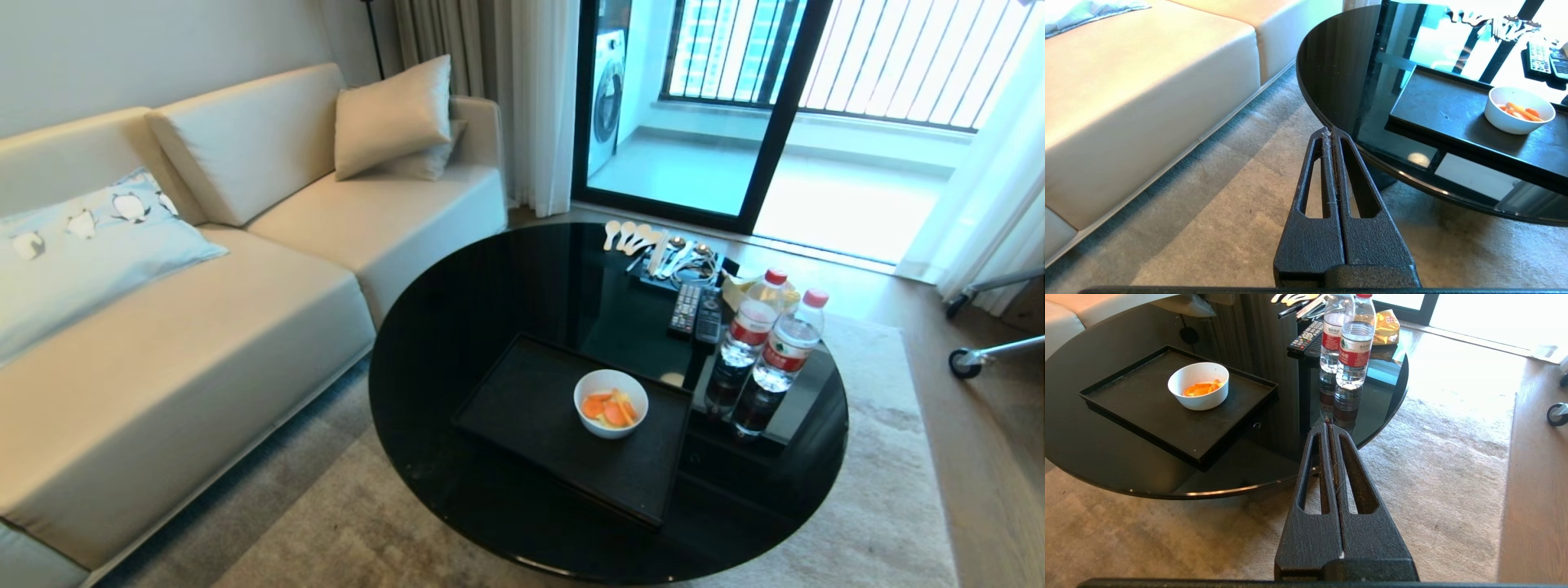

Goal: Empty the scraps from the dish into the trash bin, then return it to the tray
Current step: Pick up the bowl with leftover food

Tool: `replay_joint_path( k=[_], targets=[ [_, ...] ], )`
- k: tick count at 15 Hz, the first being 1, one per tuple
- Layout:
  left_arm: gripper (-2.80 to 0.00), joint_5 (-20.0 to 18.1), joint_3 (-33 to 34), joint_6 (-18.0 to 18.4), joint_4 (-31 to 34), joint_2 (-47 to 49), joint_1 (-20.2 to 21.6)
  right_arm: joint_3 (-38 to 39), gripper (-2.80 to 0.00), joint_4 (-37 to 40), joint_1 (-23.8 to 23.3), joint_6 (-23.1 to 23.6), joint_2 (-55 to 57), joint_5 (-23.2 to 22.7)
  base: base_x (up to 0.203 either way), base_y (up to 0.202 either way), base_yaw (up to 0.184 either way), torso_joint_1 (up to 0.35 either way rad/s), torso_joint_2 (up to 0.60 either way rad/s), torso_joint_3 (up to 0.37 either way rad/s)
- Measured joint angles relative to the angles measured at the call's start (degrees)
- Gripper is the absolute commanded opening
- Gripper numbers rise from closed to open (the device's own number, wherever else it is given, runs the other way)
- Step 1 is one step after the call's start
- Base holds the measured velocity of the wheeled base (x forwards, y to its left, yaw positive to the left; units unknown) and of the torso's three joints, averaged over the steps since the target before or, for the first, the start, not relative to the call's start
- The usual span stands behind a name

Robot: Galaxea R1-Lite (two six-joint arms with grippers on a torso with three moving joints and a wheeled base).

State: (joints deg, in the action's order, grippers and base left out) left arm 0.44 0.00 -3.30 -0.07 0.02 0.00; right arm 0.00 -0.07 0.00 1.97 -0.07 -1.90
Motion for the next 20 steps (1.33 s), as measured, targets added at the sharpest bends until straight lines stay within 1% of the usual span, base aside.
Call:
replay_joint_path(
  k=[20],
  targets=[
    [-2.8,0.0,0.0,0.0,0.0,0.0,0.0,0.0,-2.8,0.0,0.0,0.0,0.0,0.0,0.0,0.0,0.0,0.0,0.0,0.0]
  ],
)
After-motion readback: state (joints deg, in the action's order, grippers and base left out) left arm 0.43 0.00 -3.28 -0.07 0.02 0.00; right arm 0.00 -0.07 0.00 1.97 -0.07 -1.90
